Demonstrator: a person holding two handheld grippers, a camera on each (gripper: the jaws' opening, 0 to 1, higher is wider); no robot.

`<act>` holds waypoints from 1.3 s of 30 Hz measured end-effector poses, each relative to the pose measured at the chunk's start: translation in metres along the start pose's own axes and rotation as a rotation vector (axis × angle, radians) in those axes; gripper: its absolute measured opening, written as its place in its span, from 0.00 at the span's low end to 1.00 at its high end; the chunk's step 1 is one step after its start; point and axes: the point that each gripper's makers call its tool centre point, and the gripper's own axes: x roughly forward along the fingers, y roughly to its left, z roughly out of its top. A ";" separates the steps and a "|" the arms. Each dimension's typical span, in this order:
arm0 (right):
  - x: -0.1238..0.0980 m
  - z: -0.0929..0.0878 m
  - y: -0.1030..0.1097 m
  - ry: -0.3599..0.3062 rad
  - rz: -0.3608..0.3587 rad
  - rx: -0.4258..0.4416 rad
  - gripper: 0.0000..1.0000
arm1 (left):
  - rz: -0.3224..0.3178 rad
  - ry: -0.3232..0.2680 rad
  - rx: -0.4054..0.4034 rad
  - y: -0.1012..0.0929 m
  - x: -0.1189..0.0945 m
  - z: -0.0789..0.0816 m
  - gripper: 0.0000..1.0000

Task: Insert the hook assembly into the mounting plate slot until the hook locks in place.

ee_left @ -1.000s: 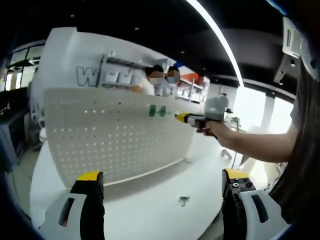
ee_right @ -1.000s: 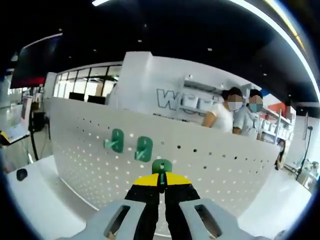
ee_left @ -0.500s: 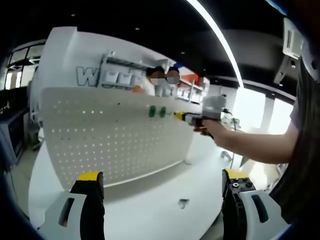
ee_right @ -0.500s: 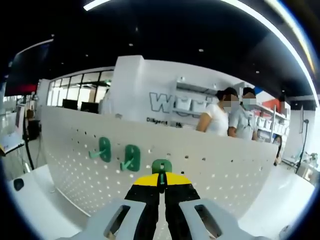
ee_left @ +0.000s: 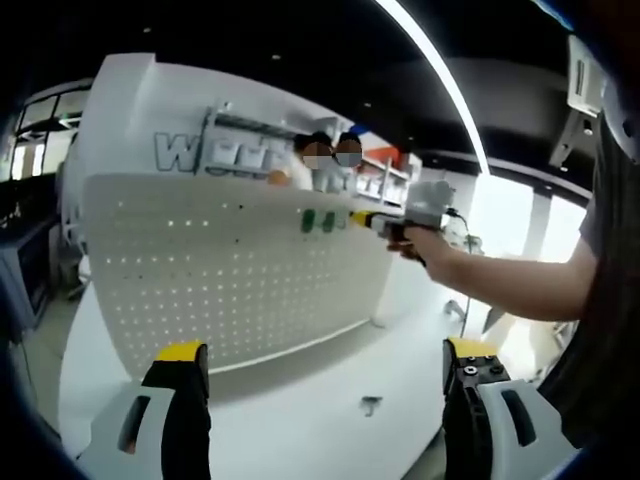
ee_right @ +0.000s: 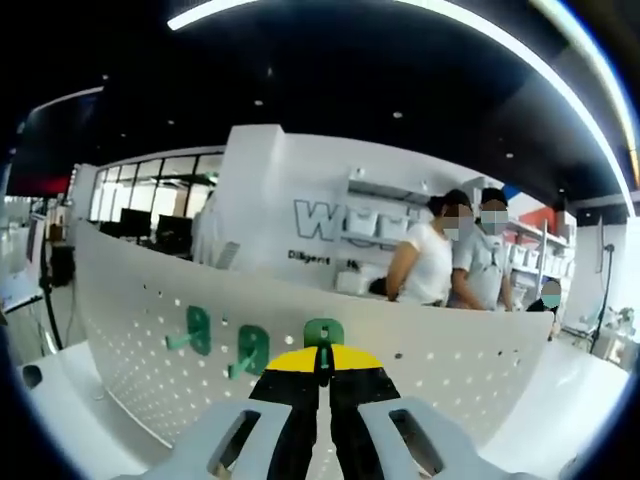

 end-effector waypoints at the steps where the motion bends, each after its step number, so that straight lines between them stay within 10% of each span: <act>1: 0.001 -0.001 0.000 -0.001 0.002 0.010 0.00 | 0.000 -0.002 -0.005 0.000 0.000 0.000 0.99; 39: 0.011 -0.024 0.001 0.049 0.017 0.081 0.01 | 0.003 0.004 -0.030 0.004 0.003 -0.007 0.98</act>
